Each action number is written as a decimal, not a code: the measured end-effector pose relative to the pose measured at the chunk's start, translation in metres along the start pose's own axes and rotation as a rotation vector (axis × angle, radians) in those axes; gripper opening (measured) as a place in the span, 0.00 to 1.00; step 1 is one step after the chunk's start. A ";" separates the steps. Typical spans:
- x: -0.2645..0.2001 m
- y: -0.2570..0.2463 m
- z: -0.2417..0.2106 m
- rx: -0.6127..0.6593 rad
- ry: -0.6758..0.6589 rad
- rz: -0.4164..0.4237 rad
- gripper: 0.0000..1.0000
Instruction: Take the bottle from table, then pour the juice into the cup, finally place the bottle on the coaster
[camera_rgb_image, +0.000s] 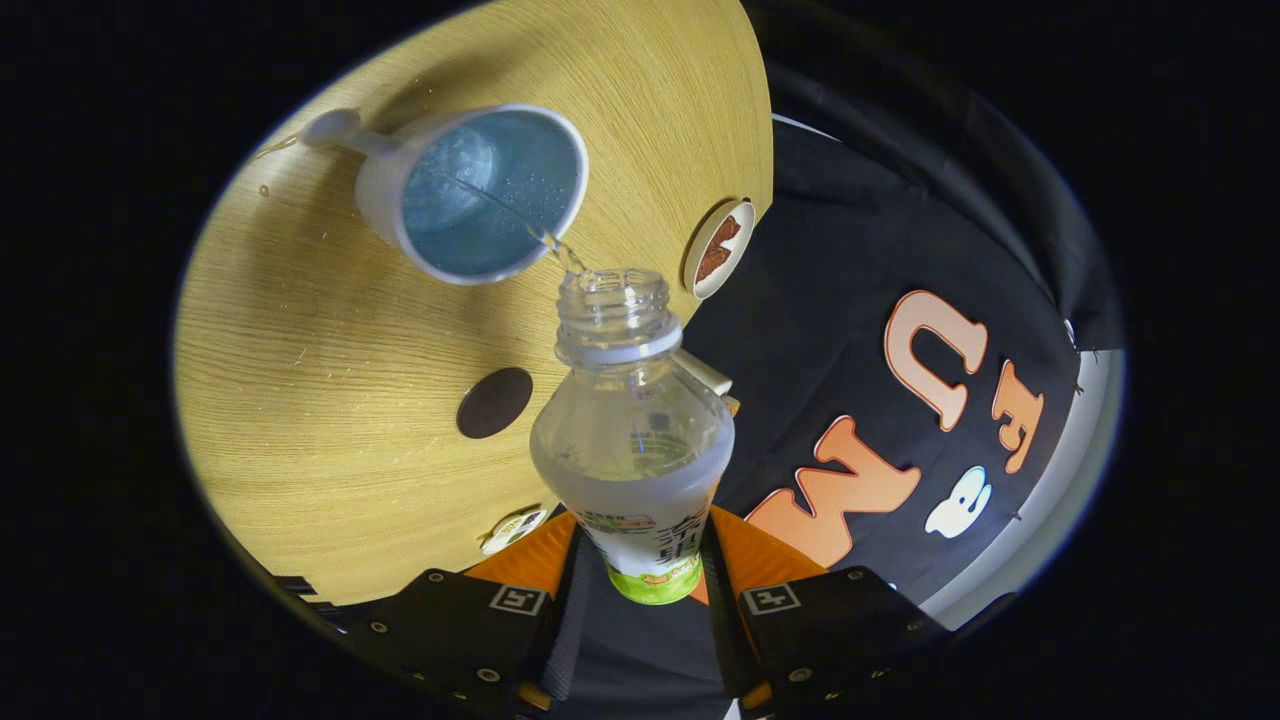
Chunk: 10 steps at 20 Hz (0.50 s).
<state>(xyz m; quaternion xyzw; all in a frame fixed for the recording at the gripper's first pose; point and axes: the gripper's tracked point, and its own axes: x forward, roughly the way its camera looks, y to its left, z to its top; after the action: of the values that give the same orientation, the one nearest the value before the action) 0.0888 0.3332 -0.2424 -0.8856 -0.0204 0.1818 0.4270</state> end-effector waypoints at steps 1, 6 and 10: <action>0.001 0.000 -0.001 -0.003 0.000 0.001 0.56; 0.003 -0.005 0.004 -0.045 -0.013 0.001 0.56; 0.006 -0.009 0.004 -0.077 -0.020 -0.002 0.56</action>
<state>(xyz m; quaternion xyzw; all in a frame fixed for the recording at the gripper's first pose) 0.0940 0.3434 -0.2398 -0.8995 -0.0325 0.1893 0.3923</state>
